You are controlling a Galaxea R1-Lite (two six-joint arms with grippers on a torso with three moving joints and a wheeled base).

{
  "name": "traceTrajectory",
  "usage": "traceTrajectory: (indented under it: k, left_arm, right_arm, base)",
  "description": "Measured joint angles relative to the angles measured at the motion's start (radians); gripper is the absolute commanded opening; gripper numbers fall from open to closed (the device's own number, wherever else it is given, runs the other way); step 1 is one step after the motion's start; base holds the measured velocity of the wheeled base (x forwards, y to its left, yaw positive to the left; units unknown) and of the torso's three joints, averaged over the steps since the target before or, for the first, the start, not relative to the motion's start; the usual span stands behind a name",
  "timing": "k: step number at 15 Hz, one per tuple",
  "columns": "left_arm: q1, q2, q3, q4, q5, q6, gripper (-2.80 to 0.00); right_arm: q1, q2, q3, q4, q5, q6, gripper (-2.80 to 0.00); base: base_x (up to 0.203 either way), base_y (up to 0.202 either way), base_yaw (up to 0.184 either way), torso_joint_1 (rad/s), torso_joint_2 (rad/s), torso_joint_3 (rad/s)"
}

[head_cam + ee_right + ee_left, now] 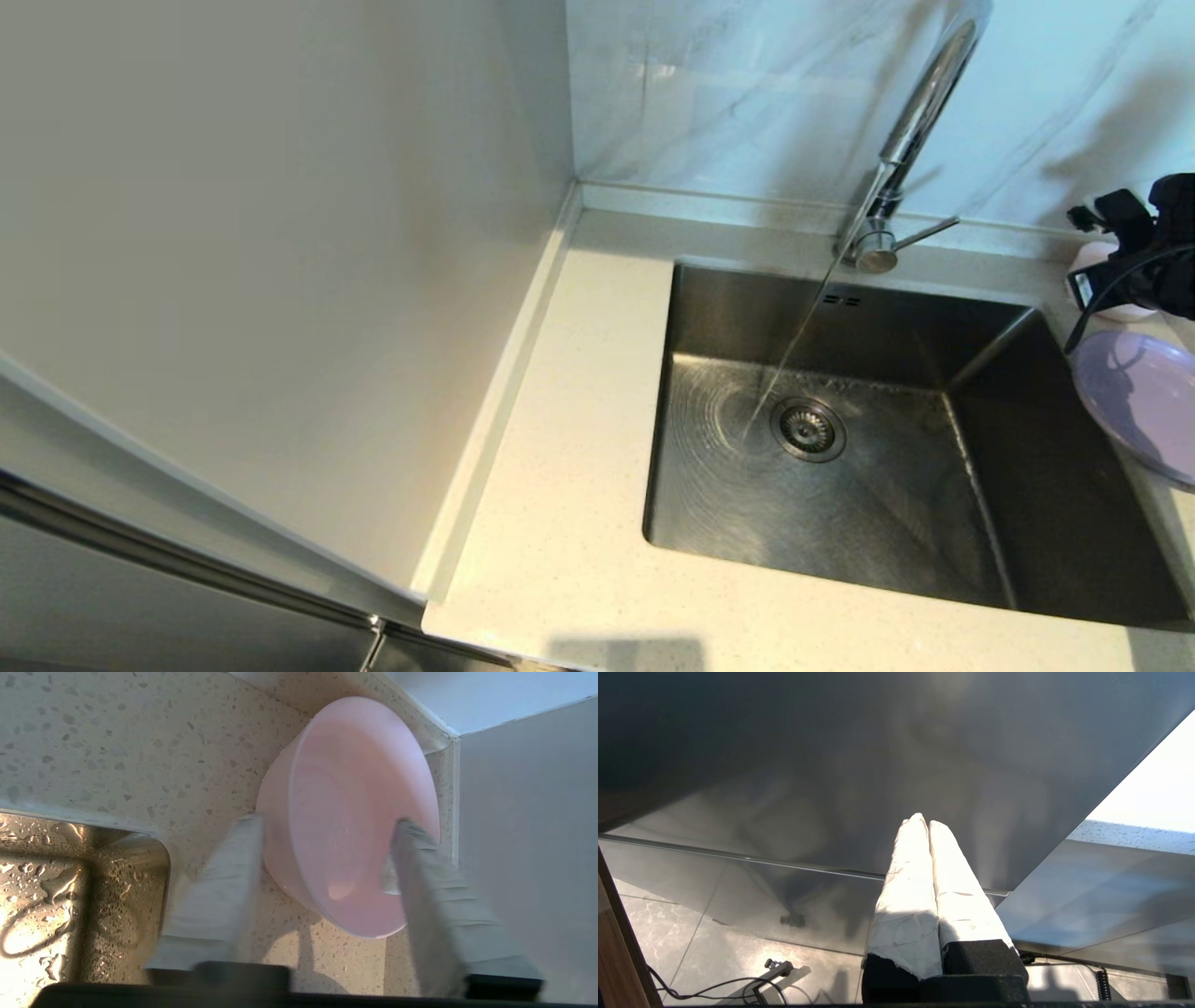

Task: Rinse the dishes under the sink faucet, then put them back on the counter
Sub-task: Pick up the bowl

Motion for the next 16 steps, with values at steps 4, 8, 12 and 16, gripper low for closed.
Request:
traceTrajectory:
  k: [4, 8, 12, 16]
  left_arm:
    - [0.0, 0.0, 0.0, 0.0, 0.0, 0.0, -2.8]
    - [0.0, 0.0, 0.0, 0.0, 0.0, 0.0, -2.8]
    - [0.0, 0.0, 0.0, 0.0, 0.0, 0.0, -2.8]
    - [0.0, 0.0, 0.0, 0.0, 0.0, 0.0, -2.8]
  right_arm:
    - [0.0, -0.002, 0.004, 0.001, 0.007, 0.001, -2.8]
    - [-0.001, -0.018, 0.023, -0.001, 0.008, 0.003, -2.8]
    - [0.0, -0.045, 0.035, -0.044, 0.008, 0.006, -2.8]
    - [0.001, -0.063, 0.02, -0.053, -0.026, 0.035, -2.8]
  base:
    - [0.0, 0.0, 0.0, 0.0, 0.0, 0.0]
    - [0.0, 0.0, 0.0, 0.0, 0.0, 0.0]
    - [0.0, 0.0, 0.0, 0.0, 0.0, 0.0]
    - [0.0, 0.0, 0.0, 0.0, 0.0, 0.0]
